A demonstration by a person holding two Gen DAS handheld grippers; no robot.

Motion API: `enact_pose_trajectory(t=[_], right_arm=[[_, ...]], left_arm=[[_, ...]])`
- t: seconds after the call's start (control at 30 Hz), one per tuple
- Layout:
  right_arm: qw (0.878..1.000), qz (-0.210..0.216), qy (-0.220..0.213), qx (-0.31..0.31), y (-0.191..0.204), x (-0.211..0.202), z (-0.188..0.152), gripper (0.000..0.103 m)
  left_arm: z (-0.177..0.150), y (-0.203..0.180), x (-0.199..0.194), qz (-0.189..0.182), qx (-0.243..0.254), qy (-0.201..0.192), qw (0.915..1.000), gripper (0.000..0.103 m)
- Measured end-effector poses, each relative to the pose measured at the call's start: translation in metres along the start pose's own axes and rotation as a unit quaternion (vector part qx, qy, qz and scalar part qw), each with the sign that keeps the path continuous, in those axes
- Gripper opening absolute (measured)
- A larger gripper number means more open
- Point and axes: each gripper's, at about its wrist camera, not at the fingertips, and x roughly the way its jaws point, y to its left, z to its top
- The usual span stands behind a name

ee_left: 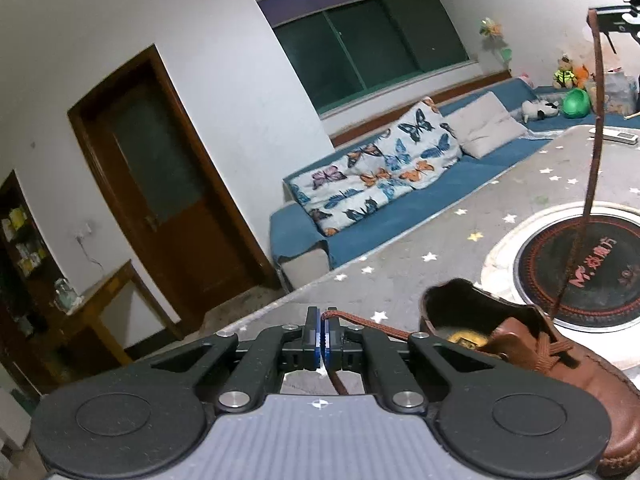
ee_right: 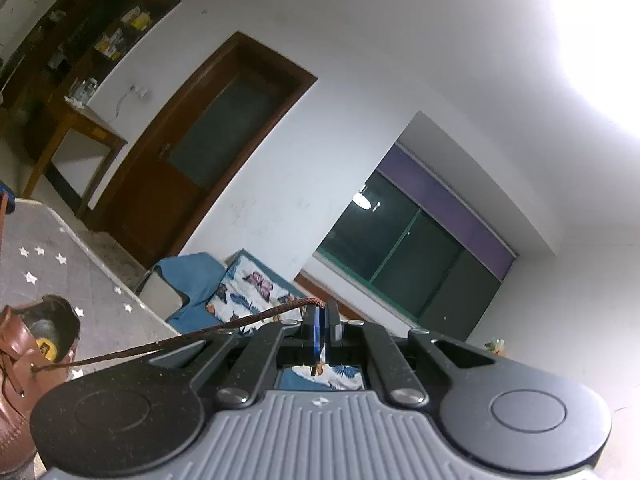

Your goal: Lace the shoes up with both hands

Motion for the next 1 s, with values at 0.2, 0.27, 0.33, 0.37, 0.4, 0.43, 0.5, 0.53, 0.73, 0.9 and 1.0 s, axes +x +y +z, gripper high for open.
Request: enact_pose_trajectory(t=[0.2,0.27,0.33,0.37,0.4,0.43,0.5,0.53,0.73,0.9,1.0], right_arm=[[1.0,-0.005,0.015,0.012,-0.007,0.004,-0.006,0.001],[1.0,-0.004,0.026,0.006,-0.006,0.009,-0.01,0.002],[0.999,0.0,0.041,-0.004,-0.004,0.014,-0.015,0.002],[0.999,0.004,0.05,-0.007,-0.004,0.016,-0.018,0.002],[0.998,0.009,0.06,-0.008,-0.004,0.018,-0.021,0.005],[0.997,0.014,0.069,-0.009,-0.004,0.021,-0.024,0.006],[0.996,0.023,0.089,-0.008,-0.003,0.024,-0.032,0.016],[0.995,0.028,0.1,-0.007,-0.003,0.025,-0.037,0.022],[0.98,0.082,0.18,0.023,0.005,0.028,-0.063,0.045],[0.968,0.119,0.219,0.031,0.021,0.022,-0.082,0.064],[0.964,0.131,0.228,0.033,0.03,0.016,-0.087,0.079]], left_arm=[[-0.011,0.004,0.011,-0.006,0.008,0.036,0.9993,0.004],[-0.015,0.006,0.015,-0.009,0.01,0.051,0.9986,0.007],[-0.019,0.007,0.019,-0.013,0.012,0.066,0.9976,0.015],[-0.021,0.008,0.021,-0.015,0.013,0.074,0.9971,0.021],[-0.024,0.009,0.024,-0.016,0.014,0.081,0.9965,0.037],[-0.026,0.009,0.026,-0.018,0.015,0.089,0.9958,0.047],[-0.031,0.01,0.025,-0.02,0.012,0.098,0.9949,0.051],[-0.034,0.01,0.024,-0.02,0.009,0.101,0.9947,0.058],[-0.051,0.011,0.012,-0.021,-0.011,0.116,0.993,0.078],[-0.065,0.011,0.003,-0.021,-0.027,0.129,0.9911,0.093],[-0.073,0.012,-0.003,-0.021,-0.037,0.136,0.9898,0.1]])
